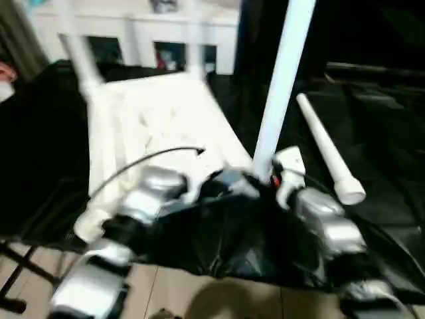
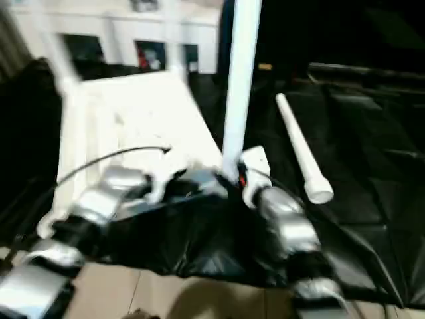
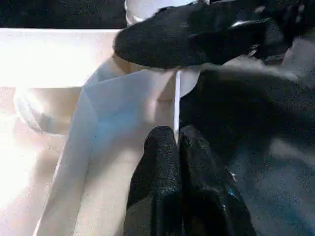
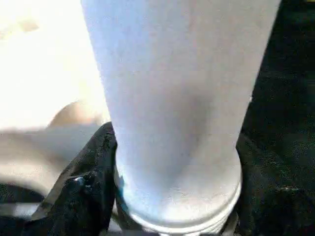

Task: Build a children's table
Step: Rotate leg to tighten

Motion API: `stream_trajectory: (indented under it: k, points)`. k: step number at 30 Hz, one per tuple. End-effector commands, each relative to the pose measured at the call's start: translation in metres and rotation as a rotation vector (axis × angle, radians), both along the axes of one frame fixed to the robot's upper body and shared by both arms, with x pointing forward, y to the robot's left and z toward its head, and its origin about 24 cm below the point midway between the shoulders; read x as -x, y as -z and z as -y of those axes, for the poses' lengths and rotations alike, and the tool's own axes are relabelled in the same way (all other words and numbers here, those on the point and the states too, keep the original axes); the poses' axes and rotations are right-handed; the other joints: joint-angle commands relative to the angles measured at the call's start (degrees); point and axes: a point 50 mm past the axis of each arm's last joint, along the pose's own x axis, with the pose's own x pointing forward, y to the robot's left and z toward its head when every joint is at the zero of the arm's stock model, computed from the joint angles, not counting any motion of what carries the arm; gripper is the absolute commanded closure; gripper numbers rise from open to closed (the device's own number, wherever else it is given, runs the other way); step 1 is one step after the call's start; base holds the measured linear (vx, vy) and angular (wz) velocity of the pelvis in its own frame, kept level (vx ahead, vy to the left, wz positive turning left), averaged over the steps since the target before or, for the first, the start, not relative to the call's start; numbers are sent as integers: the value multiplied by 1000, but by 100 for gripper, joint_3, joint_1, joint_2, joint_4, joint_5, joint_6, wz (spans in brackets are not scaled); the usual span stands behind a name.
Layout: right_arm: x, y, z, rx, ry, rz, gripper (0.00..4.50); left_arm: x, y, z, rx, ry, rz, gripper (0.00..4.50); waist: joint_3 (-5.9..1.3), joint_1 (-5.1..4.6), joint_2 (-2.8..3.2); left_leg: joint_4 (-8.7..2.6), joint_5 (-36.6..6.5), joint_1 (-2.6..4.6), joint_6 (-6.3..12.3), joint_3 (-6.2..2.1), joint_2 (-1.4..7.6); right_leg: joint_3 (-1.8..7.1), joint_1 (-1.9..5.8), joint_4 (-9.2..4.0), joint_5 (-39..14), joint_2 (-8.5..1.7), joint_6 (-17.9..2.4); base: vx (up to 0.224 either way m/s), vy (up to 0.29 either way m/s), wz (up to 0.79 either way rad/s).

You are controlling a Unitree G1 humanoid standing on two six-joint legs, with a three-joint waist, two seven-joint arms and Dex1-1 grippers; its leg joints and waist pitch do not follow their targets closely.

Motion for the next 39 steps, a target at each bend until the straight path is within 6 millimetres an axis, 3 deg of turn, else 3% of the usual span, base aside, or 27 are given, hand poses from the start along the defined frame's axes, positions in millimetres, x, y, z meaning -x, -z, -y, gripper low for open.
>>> stream_trajectory:
  k: [1, 2, 5, 8, 13, 16, 19, 22, 27, 32, 33, 39]
  points:
    - [7, 9, -32, -22, -95, -30, 175, -1, -22, 26, 89, 47, 69, 450, -427, 26, -7, -346, -778, 48, 243, -162, 293, 303, 329, -382, -771, -541, -1192, 0, 0, 0]
    - [7, 8, -33, -39, -104, -24, 119, -1, -22, 27, 91, 54, 68, 450, -424, 30, -4, -344, -721, 42, 322, -161, 294, 300, 335, -371, -626, -538, -1227, 0, 0, 0]
    - [8, 5, -36, -85, -144, -14, 99, 2, -21, 28, 96, 93, 64, 450, -405, 23, 3, -348, -815, 47, 399, -155, 300, 300, 333, -386, -665, -540, -1264, 0, 0, 0]
    - [8, 1, -31, -61, -197, 12, 60, 6, -21, 22, 99, 148, 53, 450, -386, 8, -4, -367, -994, 56, 343, -162, 309, 300, 335, -420, -1005, -545, -1212, 0, 0, 0]
    - [10, -2, -20, -56, -283, 24, 60, 11, -19, 13, 88, 217, 34, 450, -402, 42, 3, -358, -890, 64, 384, -162, 328, 306, 339, -378, -774, -552, -1293, 0, 0, 0]
    - [16, -5, -7, -38, -425, 22, 60, 16, -17, -1, 58, 299, 4, 450, -407, 53, 8, -348, -852, 60, 462, -161, 333, 301, 349, -358, -615, -547, -1341, 0, 0, 0]
    - [20, -6, -3, -33, -508, 16, 60, 17, -17, -6, 49, 327, -11, 450, -387, 95, 11, -348, -905, 56, 481, -147, 347, 298, 336, -373, -775, -542, -1316, 0, 0, 0]
    - [34, -12, 6, -29, -720, -13, 60, 19, -16, -21, 17, 379, -38, 450, -374, 179, -5, -353, -1044, 93, 419, -141, 356, 296, 324, -407, -1114, -527, -1224, 0, 0, 0]
    - [49, -19, 12, -26, -931, -43, 60, 20, -18, -35, -11, 436, -69, 450, -380, 286, -8, -353, -1032, 82, 421, -147, 377, 301, 295, -393, -1203, -547, -1169, 0, 0, 0]
    - [52, -18, 13, 3, -990, -65, 60, 20, -18, -41, -30, 462, -80, 450, -386, 333, -18, -356, -1026, 79, 338, -154, 373, 302, 289, -401, -1343, -566, -1124, 0, 0, 0]
    - [54, -17, 12, 21, -1011, -77, 87, 20, -18, -44, -43, 469, -83, 450, -386, 334, -18, -355, -1020, 83, 322, -159, 369, 300, 282, -399, -1340, -563, -1113, 0, 0, 0]
    - [59, -13, 9, 45, -1033, -98, 123, 19, -19, -47, -45, 466, -81, 450, -387, 336, -19, -358, -1007, 82, 302, -157, 367, 301, 282, -402, -1369, -562, -1086, 0, 0, 0]
